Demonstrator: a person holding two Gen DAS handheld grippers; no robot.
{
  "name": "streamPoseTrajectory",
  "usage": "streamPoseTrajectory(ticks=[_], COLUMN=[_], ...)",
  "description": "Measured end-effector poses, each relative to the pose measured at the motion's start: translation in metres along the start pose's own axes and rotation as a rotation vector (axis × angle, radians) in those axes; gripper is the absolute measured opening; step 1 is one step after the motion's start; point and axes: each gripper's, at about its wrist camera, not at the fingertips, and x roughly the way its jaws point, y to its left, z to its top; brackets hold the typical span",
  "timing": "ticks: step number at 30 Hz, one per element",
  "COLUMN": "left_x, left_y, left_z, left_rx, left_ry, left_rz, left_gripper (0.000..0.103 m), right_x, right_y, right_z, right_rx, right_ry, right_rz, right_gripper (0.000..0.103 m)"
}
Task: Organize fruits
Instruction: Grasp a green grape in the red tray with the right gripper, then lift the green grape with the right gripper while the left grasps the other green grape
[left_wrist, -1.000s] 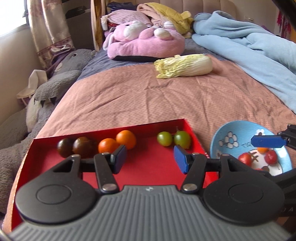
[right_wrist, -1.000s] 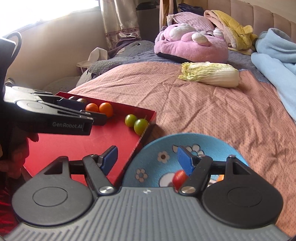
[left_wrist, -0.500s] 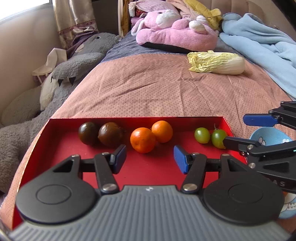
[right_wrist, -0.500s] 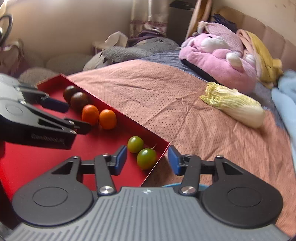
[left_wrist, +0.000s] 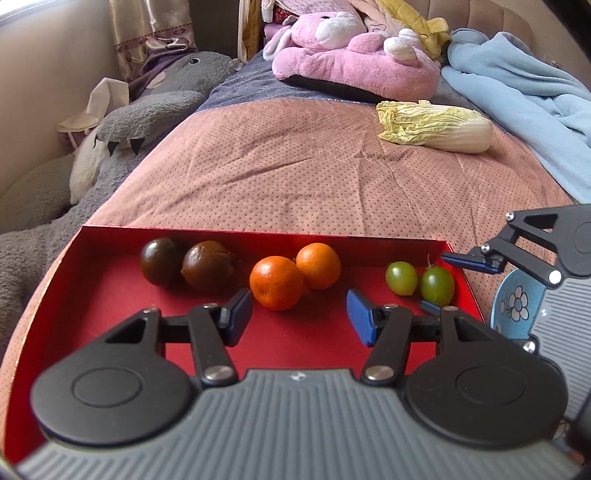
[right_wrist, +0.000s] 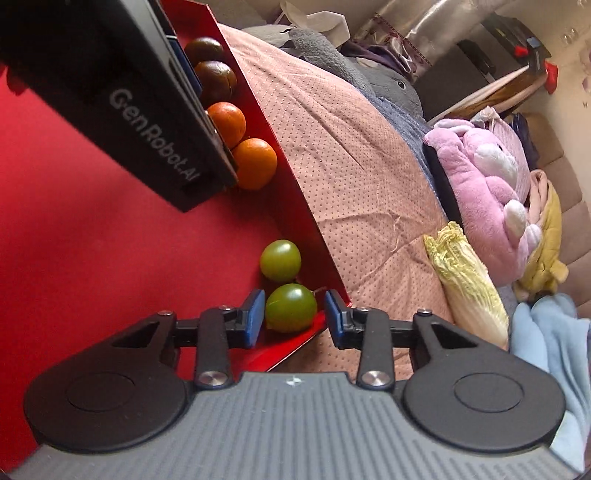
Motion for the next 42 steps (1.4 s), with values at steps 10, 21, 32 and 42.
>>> streamPoseTrajectory(ticks=[10, 21, 32, 42], left_x=[0.001, -0.001, 0.032, 0.048], left_y=[-0.007, -0.027, -0.059, -0.056], left_z=[0.000, 0.005, -0.001, 0.002], left_rx=[0.018, 0.053, 0.200, 0.197], left_ry=[-0.007, -0.057, -0.007, 0.004], left_rz=[-0.045, -0.168, -0.156, -0.142], left_gripper=[0.059, 0.063, 0.061, 0.033], right_x=[-0.026, -0.086, -0.104, -0.105], right_y=[-0.025, -0.033, -0.012, -0.004], right_z=[-0.013, -0.063, -0.073, -0.066], right_rx=[0.245, 0.618, 0.675, 0.697], right_ry=[-0.088, -0.176, -0.186, -0.194], right_rz=[0.075, 0.220, 0.302, 0.339], right_gripper=[0.036, 0.036, 0.035, 0.035])
